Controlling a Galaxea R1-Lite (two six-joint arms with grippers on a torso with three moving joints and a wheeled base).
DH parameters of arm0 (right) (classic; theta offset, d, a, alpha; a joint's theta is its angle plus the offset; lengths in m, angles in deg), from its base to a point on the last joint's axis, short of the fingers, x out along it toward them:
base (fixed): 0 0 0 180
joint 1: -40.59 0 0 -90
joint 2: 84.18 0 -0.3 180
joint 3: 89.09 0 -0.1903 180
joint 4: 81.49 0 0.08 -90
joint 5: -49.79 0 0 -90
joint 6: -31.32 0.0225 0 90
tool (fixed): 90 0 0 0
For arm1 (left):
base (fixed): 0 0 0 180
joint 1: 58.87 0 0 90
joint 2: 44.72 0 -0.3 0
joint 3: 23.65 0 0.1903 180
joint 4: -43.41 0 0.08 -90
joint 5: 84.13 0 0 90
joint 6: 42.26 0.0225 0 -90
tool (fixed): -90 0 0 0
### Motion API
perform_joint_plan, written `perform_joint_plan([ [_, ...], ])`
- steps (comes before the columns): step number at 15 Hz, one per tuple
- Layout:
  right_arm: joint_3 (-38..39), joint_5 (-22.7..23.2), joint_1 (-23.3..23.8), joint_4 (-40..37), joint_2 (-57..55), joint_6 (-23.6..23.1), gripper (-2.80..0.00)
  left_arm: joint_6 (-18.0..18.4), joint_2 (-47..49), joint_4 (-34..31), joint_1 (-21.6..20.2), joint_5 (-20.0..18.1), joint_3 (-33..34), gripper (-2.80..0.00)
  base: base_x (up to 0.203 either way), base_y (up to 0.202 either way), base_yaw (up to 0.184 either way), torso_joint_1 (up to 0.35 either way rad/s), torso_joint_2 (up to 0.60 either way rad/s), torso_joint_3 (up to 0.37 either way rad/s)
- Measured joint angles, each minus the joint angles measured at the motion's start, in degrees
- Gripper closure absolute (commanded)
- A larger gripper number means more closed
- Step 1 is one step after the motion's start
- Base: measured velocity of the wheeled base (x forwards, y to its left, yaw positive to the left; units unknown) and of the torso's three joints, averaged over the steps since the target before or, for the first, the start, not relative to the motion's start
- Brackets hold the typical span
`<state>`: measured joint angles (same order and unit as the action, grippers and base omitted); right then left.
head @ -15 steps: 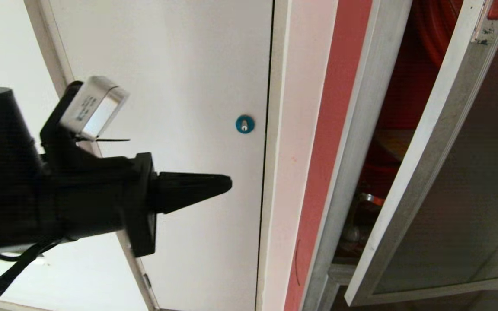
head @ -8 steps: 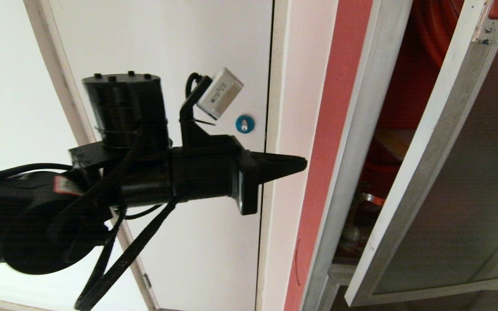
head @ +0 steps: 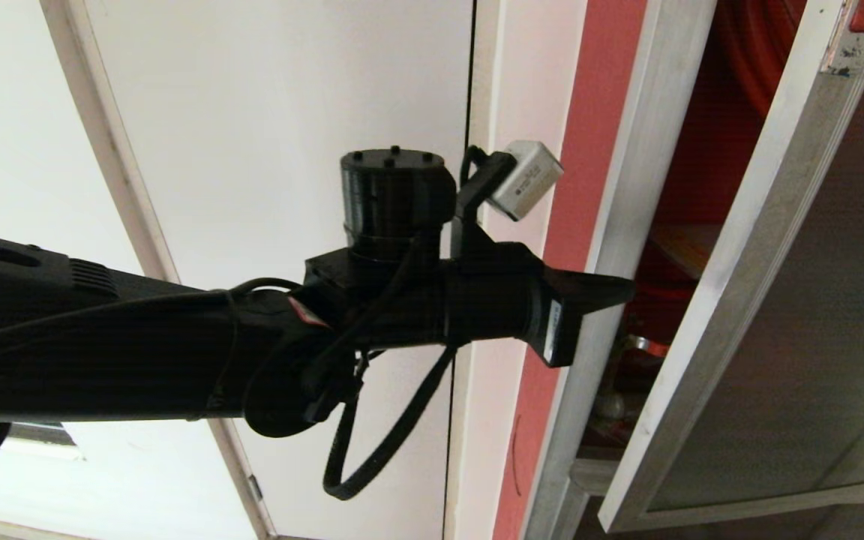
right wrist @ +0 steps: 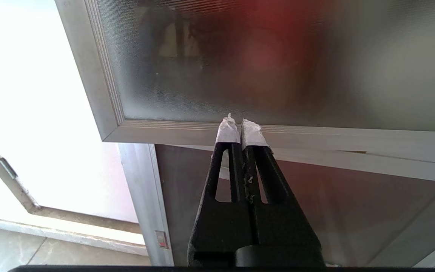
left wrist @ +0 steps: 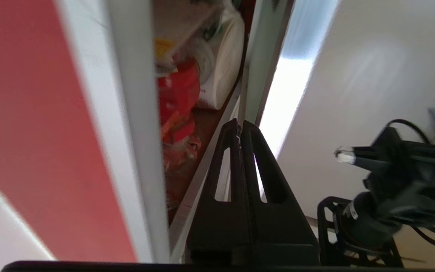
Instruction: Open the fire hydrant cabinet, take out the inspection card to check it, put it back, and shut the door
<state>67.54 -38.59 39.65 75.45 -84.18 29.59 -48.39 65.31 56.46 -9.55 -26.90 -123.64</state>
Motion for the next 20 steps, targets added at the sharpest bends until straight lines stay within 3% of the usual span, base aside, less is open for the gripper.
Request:
perform_joint_plan([
  [4,0.0,0.0,0.0,0.0,0.0,0.0,0.0,0.0,4.7,0.1,2.2,4.4,-3.4,0.0,0.0,0.0,0.0,0.0,0.0,0.0],
  [9,0.0,0.0,0.0,0.0,0.0,0.0,0.0,0.0,6.4,0.1,4.2,5.2,-4.2,0.0,0.0,0.0,0.0,0.0,0.0,0.0],
  [12,0.0,0.0,0.0,0.0,0.0,0.0,0.0,0.1,6.7,0.1,6.9,8.4,-3.9,0.0,0.0,0.0,0.0,0.0,0.0,0.0],
  [20,0.0,0.0,0.0,0.0,0.0,0.0,0.0,0.3,2.8,0.2,11.5,8.4,2.6,0.0,0.0,0.0,0.0,0.0,0.0,0.0],
])
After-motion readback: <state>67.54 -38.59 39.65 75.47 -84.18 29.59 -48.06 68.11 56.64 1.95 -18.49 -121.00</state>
